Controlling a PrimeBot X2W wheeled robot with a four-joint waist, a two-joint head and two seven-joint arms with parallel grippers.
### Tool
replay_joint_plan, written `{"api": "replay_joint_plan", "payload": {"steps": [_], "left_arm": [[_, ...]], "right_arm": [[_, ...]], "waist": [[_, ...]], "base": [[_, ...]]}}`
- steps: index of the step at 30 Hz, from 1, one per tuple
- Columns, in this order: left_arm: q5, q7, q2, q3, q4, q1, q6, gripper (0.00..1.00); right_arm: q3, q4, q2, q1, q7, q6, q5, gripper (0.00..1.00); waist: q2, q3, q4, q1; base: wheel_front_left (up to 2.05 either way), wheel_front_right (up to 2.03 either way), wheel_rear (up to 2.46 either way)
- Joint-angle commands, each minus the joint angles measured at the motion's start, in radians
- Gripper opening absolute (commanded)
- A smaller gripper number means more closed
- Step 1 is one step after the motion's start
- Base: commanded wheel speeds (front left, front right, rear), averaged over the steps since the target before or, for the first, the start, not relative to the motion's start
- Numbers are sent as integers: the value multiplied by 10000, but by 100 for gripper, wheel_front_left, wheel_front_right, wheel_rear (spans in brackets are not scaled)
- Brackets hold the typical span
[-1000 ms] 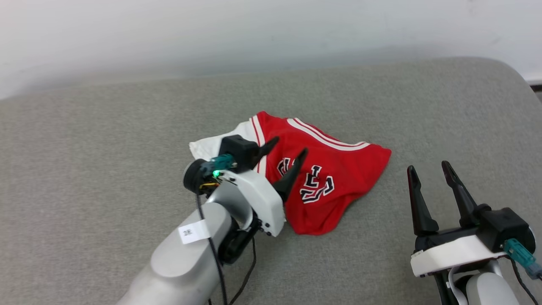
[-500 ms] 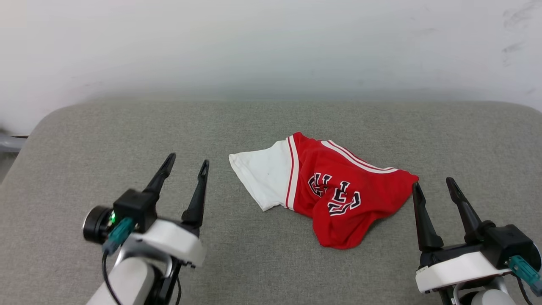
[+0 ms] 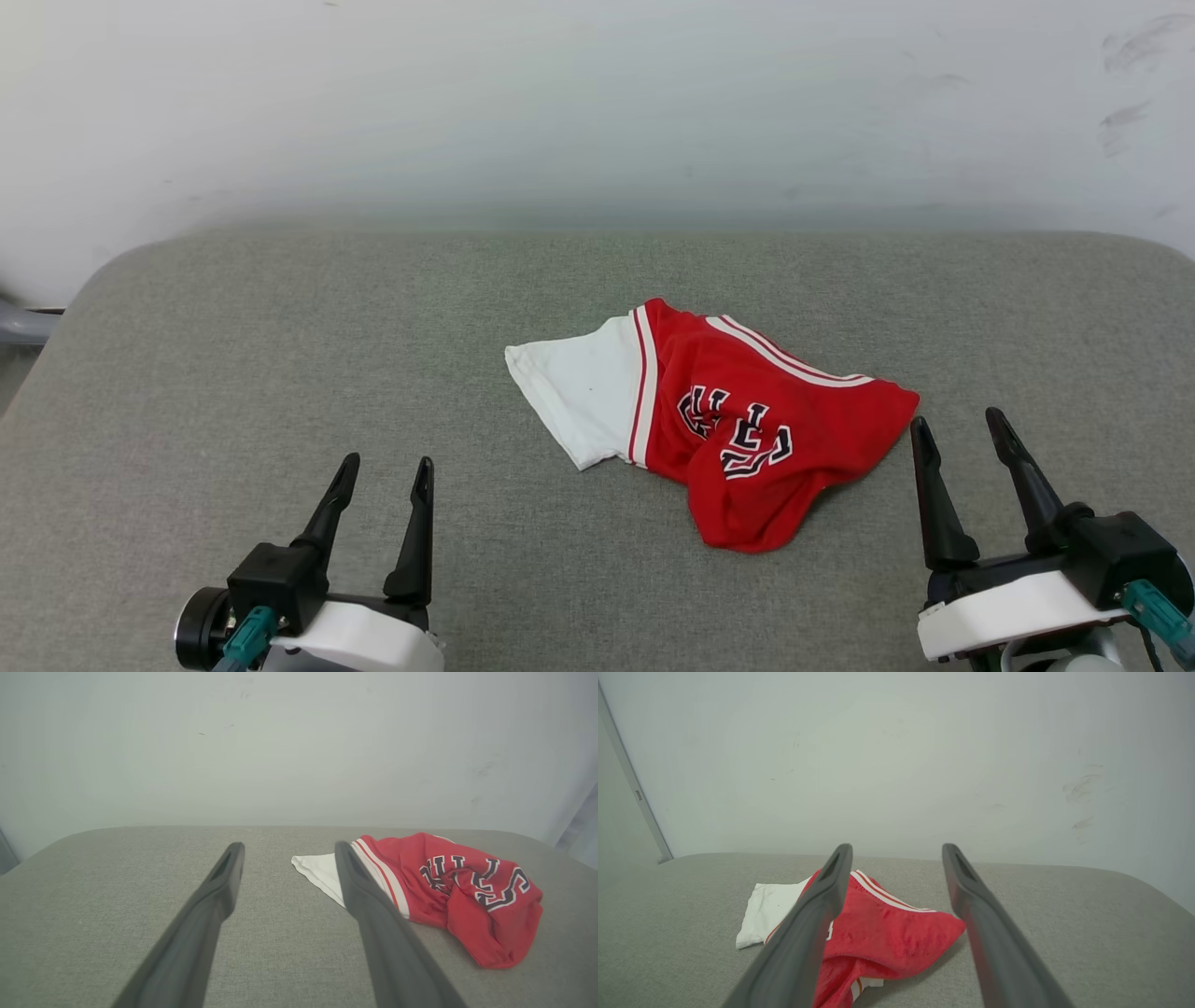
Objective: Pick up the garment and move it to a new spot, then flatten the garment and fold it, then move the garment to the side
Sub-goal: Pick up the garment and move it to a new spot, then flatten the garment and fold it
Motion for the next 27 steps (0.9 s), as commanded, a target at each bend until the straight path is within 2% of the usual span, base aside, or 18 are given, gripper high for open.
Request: {"api": "replay_joint_plan", "payload": {"steps": [1,8,10,13,16,20,27], "left_arm": [[148,-26,-197,249,59,136,-223,100],[502,-27,-442,589,427,-53,-931,100],[539,-27,-434,605,480,-144,-1009,100],[453,90,-284,445,791,-496,-1301,100],[232,733,-10,337,866,-1221,-1510,100],[-406,2519,388,184,784,-2550,-1693,100],[-2299,7733,1244,-620,1068,-5395,-1807,100]], "right_arm": [[25,-17,19,89,-20,-7,34,100],[121,12,20,19,-20,-7,6,100],[129,12,20,8,-20,-7,-17,100],[121,-49,20,-89,-20,-7,-90,100],[114,-156,21,-246,-20,-7,-138,100],[27,-311,21,-466,-20,-7,-124,100],[91,-476,21,-911,-20,-7,-166,100]], "waist": [[-1,-11,-34,0],[-1,15,-231,0],[-1,39,-275,0],[-1,238,-418,0],[-1,589,-591,0],[-1,1212,-790,0],[-1,2335,-1178,0]], "base": [[0,0,0],[0,0,0],[0,0,0],[0,0,0],[0,0,0],[0,0,0],[0,0,0]]}}
